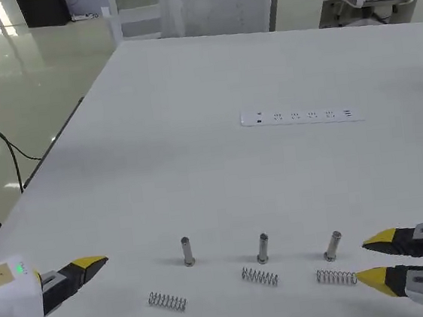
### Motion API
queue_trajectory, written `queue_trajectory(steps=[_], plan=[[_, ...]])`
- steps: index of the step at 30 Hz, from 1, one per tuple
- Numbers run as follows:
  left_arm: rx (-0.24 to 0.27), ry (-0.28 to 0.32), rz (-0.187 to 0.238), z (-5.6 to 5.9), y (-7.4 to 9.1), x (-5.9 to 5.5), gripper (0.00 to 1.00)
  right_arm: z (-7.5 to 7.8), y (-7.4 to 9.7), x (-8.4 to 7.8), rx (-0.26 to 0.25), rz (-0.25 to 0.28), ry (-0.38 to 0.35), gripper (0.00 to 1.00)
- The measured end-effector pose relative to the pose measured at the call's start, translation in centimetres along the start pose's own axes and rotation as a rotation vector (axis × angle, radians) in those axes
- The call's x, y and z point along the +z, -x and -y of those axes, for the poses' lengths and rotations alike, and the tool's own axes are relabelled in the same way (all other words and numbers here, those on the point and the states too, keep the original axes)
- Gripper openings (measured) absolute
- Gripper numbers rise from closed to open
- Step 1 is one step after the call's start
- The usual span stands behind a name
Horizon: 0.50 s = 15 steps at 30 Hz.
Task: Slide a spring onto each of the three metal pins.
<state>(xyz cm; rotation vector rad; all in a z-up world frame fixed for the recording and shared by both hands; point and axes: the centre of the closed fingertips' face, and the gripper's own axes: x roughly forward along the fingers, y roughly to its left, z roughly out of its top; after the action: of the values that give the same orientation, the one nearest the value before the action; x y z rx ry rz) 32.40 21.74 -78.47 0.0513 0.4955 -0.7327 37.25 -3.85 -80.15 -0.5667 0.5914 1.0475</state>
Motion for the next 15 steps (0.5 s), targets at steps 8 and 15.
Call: queue_trajectory(steps=[8, 15], plan=[[-0.005, 0.002, -0.004, 0.3, 0.0, -0.2, 0.96, -0.2, -0.3, -0.2, 0.025, -0.023, 0.047, 0.22], [-0.003, -0.001, -0.005, 0.3, 0.2, -0.2, 0.96, -0.8, -1.1, -0.8, 0.048, -0.053, 0.075, 0.22]])
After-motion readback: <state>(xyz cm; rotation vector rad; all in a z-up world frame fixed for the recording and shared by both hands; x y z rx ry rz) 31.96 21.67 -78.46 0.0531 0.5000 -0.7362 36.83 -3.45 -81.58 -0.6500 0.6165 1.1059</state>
